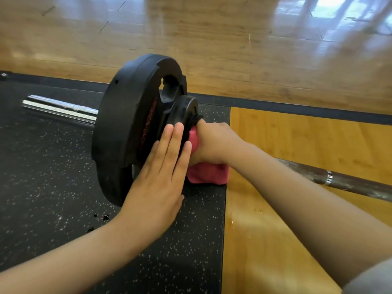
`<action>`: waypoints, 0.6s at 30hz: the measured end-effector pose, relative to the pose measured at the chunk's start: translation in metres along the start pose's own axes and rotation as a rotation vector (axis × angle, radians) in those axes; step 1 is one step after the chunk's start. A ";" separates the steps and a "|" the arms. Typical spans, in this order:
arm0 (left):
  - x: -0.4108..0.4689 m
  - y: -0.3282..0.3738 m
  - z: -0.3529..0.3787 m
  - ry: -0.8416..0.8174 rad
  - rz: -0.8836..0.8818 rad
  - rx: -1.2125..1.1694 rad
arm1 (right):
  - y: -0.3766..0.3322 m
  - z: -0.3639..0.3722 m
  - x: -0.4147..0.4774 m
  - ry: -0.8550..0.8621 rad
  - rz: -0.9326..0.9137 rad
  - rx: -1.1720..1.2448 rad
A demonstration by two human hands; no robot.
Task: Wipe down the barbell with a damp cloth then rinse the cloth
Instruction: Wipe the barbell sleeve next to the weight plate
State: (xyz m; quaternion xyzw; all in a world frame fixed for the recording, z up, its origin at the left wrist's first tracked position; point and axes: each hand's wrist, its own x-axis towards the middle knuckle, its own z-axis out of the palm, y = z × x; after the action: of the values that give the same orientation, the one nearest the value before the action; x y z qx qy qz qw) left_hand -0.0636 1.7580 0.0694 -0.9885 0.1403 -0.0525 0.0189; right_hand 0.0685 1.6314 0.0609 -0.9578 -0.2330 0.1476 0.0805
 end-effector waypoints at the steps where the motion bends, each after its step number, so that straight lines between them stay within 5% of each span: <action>1: 0.002 -0.001 0.001 0.013 0.001 -0.004 | -0.001 0.008 -0.002 0.072 0.007 0.013; 7: 0.005 -0.004 0.003 0.028 0.014 -0.050 | -0.012 0.060 -0.025 0.587 0.095 -0.178; 10: -0.003 0.003 0.000 0.075 0.086 -0.178 | -0.013 0.058 -0.023 0.583 0.078 -0.136; 13: -0.022 0.017 -0.001 0.011 0.231 -0.528 | -0.008 0.028 -0.023 0.280 0.040 -0.079; 15: -0.027 0.029 -0.002 -0.160 0.006 -0.963 | -0.001 0.009 -0.024 0.033 0.013 0.053; 18: -0.016 0.044 0.017 -0.373 -0.662 -1.660 | 0.008 -0.004 -0.020 -0.148 0.085 0.325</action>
State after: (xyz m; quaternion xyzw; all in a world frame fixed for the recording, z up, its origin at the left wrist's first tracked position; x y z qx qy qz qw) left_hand -0.0886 1.7208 0.0482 -0.6667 -0.1632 0.2230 -0.6922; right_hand 0.0561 1.6143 0.0677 -0.9277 -0.1706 0.2568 0.2104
